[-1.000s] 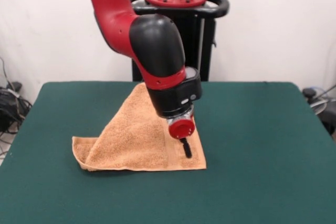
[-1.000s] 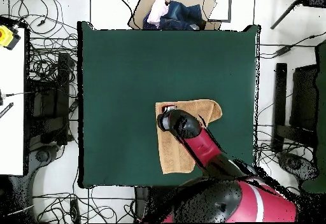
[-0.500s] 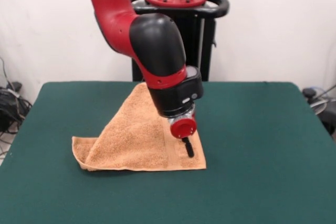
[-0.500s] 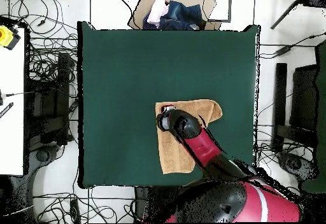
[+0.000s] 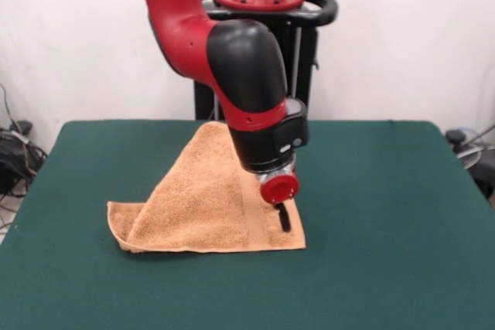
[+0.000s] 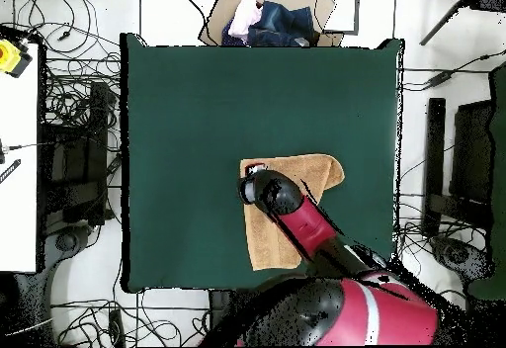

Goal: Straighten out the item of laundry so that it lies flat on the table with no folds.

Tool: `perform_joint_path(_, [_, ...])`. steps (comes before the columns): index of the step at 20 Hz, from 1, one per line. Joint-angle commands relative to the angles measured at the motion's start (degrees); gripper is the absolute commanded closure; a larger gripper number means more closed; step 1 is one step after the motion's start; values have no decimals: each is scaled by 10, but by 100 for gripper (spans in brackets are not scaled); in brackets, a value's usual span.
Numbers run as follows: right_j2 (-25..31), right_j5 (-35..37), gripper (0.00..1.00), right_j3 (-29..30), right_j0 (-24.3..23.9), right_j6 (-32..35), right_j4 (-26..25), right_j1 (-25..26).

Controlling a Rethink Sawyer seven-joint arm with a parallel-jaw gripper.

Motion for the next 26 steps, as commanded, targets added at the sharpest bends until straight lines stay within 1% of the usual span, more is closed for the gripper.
perform_joint_path(1, [-67, 18, 0, -64, 53, 83, 20, 14])
perform_joint_path(2, [-75, 20, 0, -72, 60, 82, 21, 19])
perform_joint_path(5, [-77, 12, 0, -86, 56, 77, 17, 35])
perform_joint_path(14, [-57, -8, 0, -82, 38, 82, 9, 44])
perform_joint_path(17, [-62, -6, 0, -86, 41, 76, 5, 47])
perform_joint_path(19, [-46, -8, 0, -82, 27, 68, -4, 47])
perform_joint_path(20, [-38, -9, 100, -80, 19, 65, -8, 47])
perform_joint_path(26, [-66, -16, 100, -84, 44, 84, 3, 41])
